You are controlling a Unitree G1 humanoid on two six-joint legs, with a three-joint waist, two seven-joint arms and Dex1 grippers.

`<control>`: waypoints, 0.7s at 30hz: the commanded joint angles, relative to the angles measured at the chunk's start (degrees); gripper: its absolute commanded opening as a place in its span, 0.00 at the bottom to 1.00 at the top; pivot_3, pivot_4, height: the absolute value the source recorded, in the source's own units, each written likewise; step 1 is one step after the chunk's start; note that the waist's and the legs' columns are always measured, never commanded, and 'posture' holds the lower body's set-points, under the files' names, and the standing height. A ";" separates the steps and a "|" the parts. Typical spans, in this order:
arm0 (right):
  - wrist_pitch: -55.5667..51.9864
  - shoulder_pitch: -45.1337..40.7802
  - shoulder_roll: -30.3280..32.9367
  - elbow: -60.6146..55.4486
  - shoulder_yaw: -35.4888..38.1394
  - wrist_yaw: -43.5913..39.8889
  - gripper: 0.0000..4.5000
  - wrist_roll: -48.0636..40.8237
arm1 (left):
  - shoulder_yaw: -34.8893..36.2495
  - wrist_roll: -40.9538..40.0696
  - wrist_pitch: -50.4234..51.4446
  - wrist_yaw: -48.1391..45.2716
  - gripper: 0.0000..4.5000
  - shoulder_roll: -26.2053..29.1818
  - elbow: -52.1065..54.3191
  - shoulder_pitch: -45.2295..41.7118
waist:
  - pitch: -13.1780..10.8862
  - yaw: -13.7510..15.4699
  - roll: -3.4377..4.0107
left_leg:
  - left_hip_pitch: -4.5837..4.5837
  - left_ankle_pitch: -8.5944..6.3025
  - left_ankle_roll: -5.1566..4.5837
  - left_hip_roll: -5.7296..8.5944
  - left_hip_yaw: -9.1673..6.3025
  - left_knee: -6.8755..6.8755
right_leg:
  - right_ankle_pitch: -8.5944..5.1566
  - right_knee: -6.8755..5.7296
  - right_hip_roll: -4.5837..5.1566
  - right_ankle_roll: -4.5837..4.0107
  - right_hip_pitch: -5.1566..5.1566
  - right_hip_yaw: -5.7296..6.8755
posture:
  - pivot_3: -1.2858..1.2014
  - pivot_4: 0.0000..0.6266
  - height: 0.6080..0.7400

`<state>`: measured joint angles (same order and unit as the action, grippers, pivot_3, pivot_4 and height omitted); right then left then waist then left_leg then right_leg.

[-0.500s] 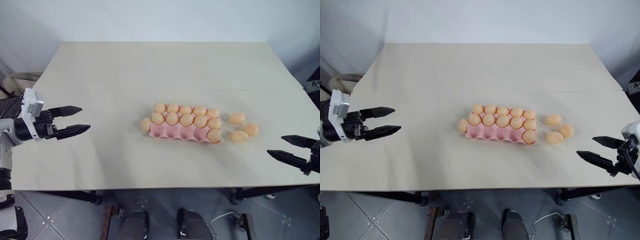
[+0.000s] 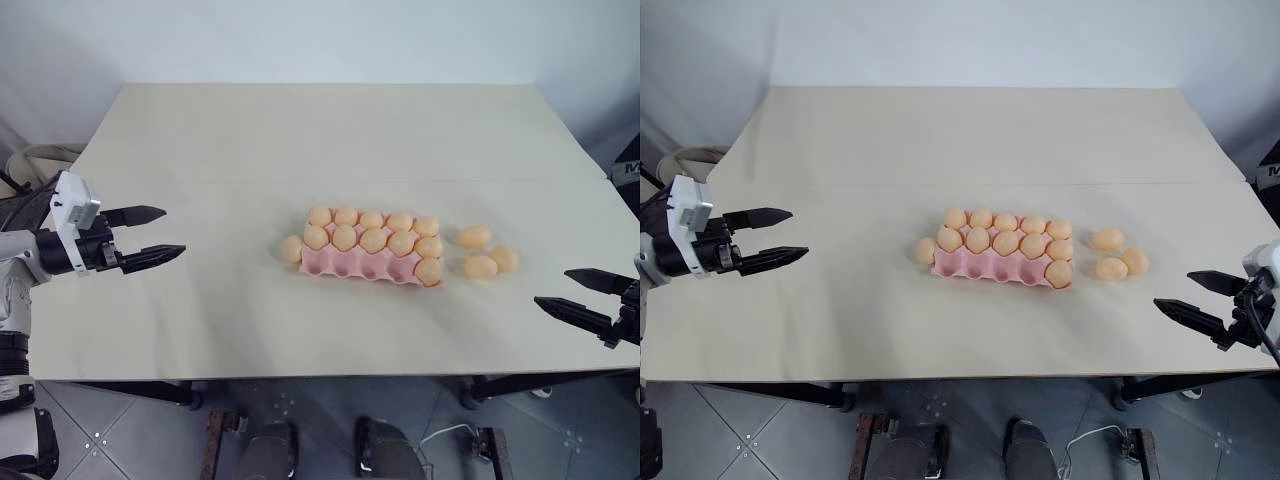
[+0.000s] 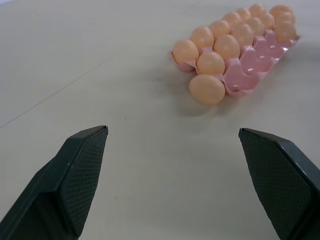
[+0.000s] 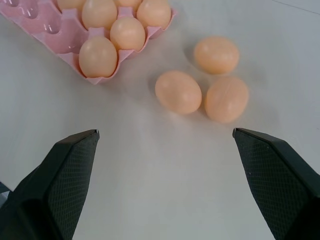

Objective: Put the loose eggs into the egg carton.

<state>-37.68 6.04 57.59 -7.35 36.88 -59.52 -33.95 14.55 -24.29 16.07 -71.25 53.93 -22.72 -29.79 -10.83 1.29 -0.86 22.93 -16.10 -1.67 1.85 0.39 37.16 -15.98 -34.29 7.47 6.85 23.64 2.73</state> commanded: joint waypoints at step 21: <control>-11.52 -20.86 -11.34 -6.41 -15.46 32.01 1.00 4.92 | -0.98 -6.83 -5.89 -16.90 0.99 -8.56 -3.54 -7.50 | 0.00 -0.08 0.00 | -0.05 0.12 0.01 0.02 0.14 0.23 | 0.01 -0.38 -0.01 -0.01 0.07 0.12 | 0.52 0.24 1.00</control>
<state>-48.34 -13.46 46.64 -13.05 22.42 -29.46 -30.17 13.63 -30.94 11.30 -85.95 45.51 -25.87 -35.83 -10.82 1.21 -0.86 22.88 -15.99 -1.68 1.87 0.53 37.41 -15.96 -34.68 7.46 6.84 23.71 2.84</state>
